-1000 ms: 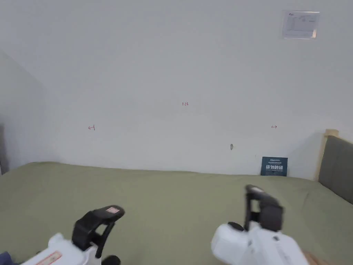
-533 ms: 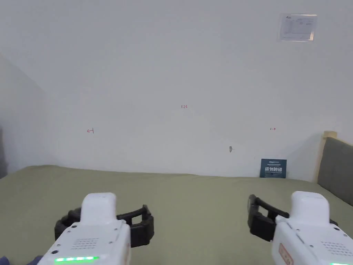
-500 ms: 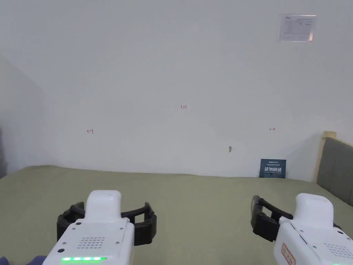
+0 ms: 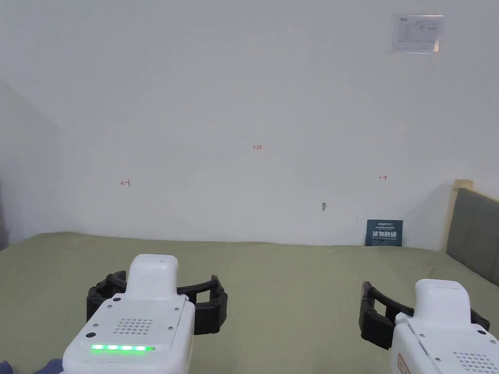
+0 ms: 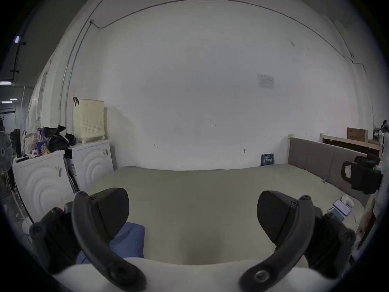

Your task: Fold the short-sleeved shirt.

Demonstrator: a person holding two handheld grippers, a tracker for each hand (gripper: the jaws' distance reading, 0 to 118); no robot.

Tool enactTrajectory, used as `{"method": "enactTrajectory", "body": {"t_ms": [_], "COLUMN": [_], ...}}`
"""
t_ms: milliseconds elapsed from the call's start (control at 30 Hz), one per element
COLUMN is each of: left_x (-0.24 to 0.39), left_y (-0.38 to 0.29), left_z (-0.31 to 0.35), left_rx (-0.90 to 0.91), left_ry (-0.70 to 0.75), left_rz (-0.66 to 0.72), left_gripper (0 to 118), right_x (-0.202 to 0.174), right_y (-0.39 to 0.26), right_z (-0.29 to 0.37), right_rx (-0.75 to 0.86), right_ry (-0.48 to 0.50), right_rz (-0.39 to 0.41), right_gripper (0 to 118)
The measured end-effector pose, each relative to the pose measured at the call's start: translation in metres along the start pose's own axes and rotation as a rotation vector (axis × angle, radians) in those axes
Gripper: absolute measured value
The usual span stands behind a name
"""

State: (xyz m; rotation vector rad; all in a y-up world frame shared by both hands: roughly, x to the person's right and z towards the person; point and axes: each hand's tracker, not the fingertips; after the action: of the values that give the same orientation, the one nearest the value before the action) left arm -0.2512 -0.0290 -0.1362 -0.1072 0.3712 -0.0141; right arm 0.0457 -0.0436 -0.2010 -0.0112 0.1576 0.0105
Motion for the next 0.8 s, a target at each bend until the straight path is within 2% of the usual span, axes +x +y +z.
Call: {"method": "enactTrajectory", "body": {"t_ms": [167,467,500,533,567,600,667,700,800], "left_x": [0.000,-0.004,-0.004,-0.004,-0.003,-0.004,-0.007,-0.007,-0.001], "left_y": [-0.001,-0.001,-0.001,-0.001,-0.001,-0.001,-0.001,0.001,-0.002], "left_z": [0.000,-0.004,-0.003,-0.004,-0.004,-0.006,-0.010,-0.010,-0.007], "left_rx": [-0.002,-0.023,-0.024,-0.027,-0.032,-0.046,-0.059,-0.083,-0.058], "left_ry": [0.018,0.030,0.040,0.041,0.031,0.004,-0.023,-0.062,-0.013], "left_rz": [-0.007,0.013,0.013,0.008,0.002,-0.004,0.034,0.025,-0.010], "left_gripper": [118,118,111,96,63,0,0,0,0], "right_x": [-0.002,0.001,0.003,0.003,0.003,0.003,0.003,0.006,0.005], "right_y": [0.000,0.002,0.002,0.003,0.004,0.003,0.000,0.001,-0.002], "right_z": [-0.002,-0.005,-0.005,-0.004,-0.004,-0.004,-0.005,-0.007,-0.007], "right_rx": [-0.012,-0.017,-0.019,-0.028,-0.032,-0.028,-0.032,-0.038,-0.038], "right_ry": [0.009,0.005,0.013,0.018,0.023,0.022,-0.006,0.013,0.002], "right_rz": [0.019,0.005,0.000,-0.004,-0.008,-0.011,0.004,0.001,0.014], "right_gripper": [90,88,88,80,46,1,1,1,1]}}
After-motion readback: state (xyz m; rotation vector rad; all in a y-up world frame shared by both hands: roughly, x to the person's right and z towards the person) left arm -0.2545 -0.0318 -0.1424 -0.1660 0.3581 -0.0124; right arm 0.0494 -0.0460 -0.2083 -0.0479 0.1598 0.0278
